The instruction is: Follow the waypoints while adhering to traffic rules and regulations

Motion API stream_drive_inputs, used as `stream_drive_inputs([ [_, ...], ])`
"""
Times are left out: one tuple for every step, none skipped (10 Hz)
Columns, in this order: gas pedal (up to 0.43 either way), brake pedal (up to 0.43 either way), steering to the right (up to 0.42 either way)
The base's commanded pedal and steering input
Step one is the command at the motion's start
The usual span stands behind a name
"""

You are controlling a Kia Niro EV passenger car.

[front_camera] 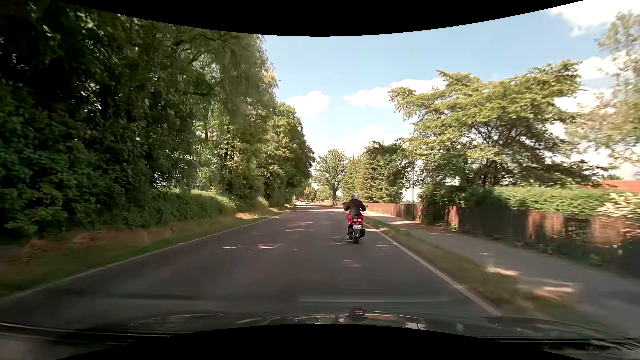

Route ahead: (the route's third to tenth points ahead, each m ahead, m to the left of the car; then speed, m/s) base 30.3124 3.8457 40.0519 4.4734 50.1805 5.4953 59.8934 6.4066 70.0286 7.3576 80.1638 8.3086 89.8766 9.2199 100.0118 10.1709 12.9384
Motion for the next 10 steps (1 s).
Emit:
stream_drive_inputs([
  [0.130, 0.006, -0.005],
  [0.118, 0.006, -0.005],
  [0.110, 0.006, -0.005],
  [0.110, 0.006, -0.005],
  [0.110, 0.006, -0.005],
  [0.110, 0.006, -0.005],
  [0.110, 0.006, -0.005],
  [0.110, 0.006, -0.005],
  [0.110, 0.006, -0.005],
  [0.110, 0.006, -0.005],
])
